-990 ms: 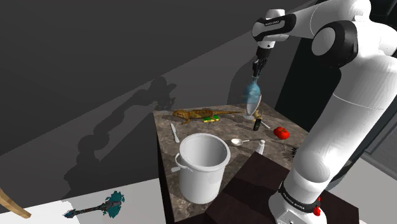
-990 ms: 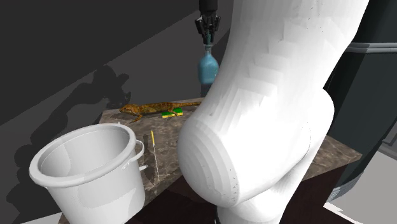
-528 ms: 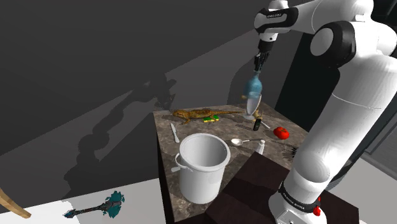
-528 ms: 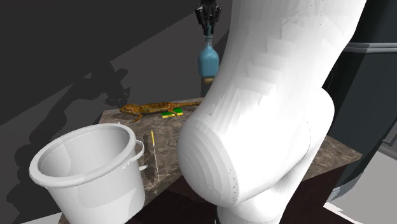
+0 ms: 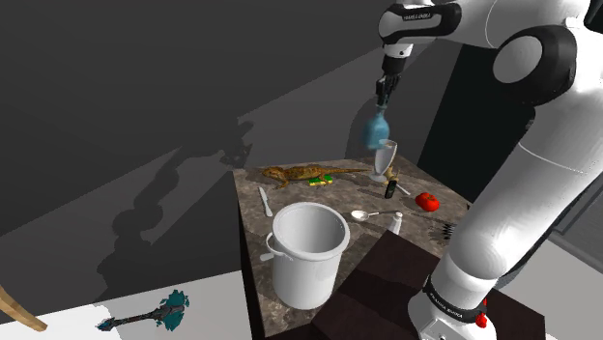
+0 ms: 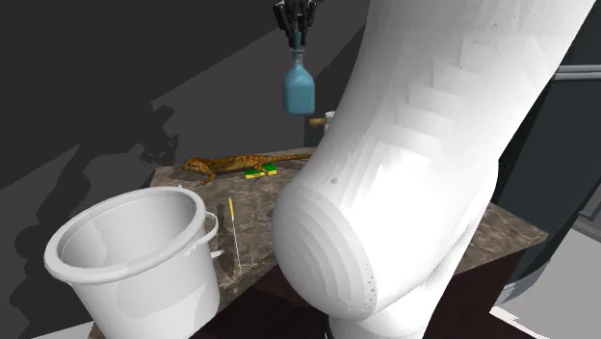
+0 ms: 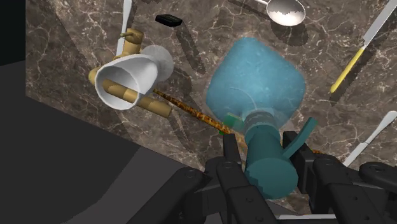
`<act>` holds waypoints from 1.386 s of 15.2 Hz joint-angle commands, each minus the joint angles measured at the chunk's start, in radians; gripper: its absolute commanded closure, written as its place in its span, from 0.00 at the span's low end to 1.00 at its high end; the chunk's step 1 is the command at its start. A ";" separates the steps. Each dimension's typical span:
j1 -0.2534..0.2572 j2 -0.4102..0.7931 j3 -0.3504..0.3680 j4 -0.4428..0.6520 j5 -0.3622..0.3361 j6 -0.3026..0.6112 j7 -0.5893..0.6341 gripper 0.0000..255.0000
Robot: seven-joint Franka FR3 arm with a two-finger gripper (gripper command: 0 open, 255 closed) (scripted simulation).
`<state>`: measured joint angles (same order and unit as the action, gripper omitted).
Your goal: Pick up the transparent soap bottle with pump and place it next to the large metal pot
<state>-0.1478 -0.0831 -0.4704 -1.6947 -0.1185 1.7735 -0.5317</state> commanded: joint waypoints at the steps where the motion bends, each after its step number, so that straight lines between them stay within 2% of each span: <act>1: 0.022 -0.025 0.030 -0.019 -0.017 -0.009 0.055 1.00; 11: 0.120 -0.113 0.190 -0.112 -0.061 -0.036 0.319 1.00; 21: 0.216 -0.090 0.338 -0.087 -0.054 -0.077 0.557 1.00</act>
<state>0.0591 -0.1850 -0.1449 -1.7924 -0.1747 1.6996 0.0034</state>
